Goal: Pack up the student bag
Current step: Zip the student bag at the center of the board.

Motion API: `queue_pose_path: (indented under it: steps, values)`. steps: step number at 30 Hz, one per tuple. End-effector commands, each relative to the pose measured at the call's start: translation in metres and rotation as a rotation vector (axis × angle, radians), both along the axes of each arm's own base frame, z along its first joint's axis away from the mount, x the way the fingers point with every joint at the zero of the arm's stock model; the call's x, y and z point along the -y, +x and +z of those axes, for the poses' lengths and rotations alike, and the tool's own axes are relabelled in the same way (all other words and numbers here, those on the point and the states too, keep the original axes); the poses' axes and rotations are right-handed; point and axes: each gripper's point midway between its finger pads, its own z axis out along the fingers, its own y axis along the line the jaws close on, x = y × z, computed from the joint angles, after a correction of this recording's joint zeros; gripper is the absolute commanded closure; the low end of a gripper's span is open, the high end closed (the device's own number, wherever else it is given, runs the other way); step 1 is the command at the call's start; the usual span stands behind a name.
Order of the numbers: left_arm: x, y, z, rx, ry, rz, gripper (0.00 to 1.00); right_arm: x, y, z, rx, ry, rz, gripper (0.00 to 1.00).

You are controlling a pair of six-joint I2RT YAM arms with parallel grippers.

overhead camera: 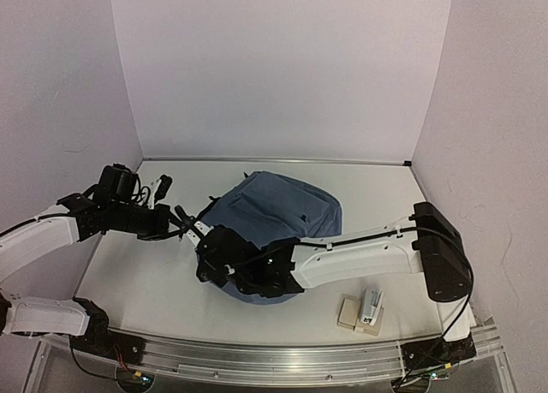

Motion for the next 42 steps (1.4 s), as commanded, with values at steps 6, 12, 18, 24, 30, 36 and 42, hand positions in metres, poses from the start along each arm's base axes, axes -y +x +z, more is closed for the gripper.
queue_pose_path:
  steps: [6,12,18,24,30,36,42]
  values:
    - [-0.017,0.054,0.057,0.264,0.083,0.141,1.00,0.024,-0.053,0.018,-0.078,0.046,0.041,1.00]
    - [-0.020,0.076,0.054,0.296,0.116,0.191,1.00,0.035,-0.080,0.012,-0.151,0.038,0.080,1.00]
    - [-0.009,0.097,0.051,0.328,0.084,0.177,1.00,0.035,-0.100,0.008,-0.177,0.023,0.111,1.00]
    - [-0.027,0.122,0.034,0.323,0.205,0.263,1.00,0.040,-0.107,0.027,-0.187,0.069,0.108,1.00]
    - [-0.026,0.139,0.044,0.362,0.148,0.263,1.00,0.038,-0.119,0.034,-0.215,0.096,0.137,1.00]
    - [-0.013,0.169,0.041,0.347,0.082,0.229,1.00,0.032,-0.128,0.037,-0.227,0.111,0.154,1.00]
    - [-0.004,0.203,0.034,0.345,0.028,0.205,1.00,0.025,-0.136,0.042,-0.245,0.150,0.159,1.00]
